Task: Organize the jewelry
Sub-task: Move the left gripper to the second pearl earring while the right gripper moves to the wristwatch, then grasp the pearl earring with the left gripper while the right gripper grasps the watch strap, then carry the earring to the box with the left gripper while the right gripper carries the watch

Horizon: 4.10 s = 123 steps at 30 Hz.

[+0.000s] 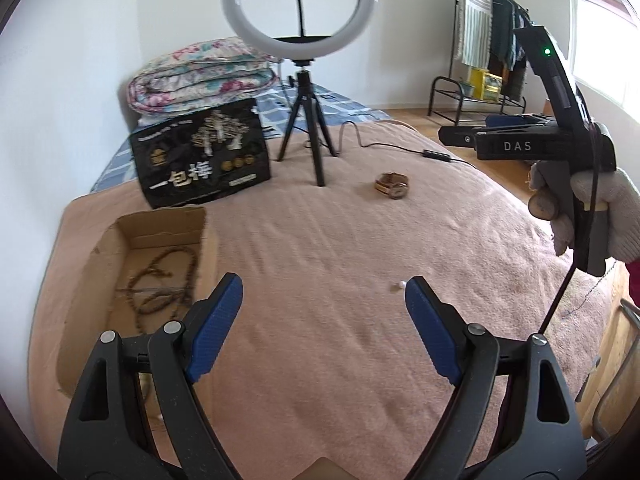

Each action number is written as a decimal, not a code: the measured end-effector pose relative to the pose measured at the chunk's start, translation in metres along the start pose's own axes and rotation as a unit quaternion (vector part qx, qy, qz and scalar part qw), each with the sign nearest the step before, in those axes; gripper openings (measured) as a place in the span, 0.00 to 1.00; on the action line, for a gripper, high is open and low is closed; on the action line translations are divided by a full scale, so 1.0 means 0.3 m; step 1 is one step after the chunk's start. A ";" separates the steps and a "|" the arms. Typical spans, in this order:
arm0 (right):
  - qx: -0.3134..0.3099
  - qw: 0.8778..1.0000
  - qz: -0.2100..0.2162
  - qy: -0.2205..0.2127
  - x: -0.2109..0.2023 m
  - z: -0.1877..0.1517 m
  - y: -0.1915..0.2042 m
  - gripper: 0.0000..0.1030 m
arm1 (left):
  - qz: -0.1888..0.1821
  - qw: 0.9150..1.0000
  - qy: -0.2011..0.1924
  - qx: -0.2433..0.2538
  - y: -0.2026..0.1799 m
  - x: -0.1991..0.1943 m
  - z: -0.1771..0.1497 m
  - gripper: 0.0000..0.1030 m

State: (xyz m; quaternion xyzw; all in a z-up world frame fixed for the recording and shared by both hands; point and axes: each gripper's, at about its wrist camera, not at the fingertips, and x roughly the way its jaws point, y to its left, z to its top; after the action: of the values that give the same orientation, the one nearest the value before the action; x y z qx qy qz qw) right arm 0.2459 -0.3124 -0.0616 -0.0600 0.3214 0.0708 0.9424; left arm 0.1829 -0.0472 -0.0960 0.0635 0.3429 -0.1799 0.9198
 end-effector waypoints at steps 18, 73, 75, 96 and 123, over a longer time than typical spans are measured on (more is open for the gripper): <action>0.085 0.989 0.053 0.104 0.314 -0.069 -0.237 0.65 | -0.126 0.989 0.074 0.009 -0.174 0.303 -0.038 0.46; 0.201 0.954 0.100 0.197 0.667 -0.078 -0.253 0.07 | -0.121 0.986 0.104 0.046 -0.204 0.513 -0.063 0.16; 0.196 0.957 0.098 0.192 0.656 -0.075 -0.248 0.04 | -0.122 0.986 0.105 0.049 -0.207 0.511 -0.066 0.16; 0.139 0.977 0.075 0.143 0.440 -0.031 -0.213 0.03 | -0.113 0.990 0.072 0.039 -0.188 0.381 -0.040 0.16; 0.052 0.986 0.129 0.094 0.067 0.048 0.083 0.03 | -0.051 0.999 0.008 -0.011 0.018 0.043 -0.011 0.16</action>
State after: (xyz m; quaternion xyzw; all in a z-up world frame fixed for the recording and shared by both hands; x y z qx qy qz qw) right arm 0.2658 -0.2837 -0.0643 0.0245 0.4166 0.1696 0.8928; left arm 0.1920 -0.0451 -0.1069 0.0370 0.3552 -0.2223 0.9072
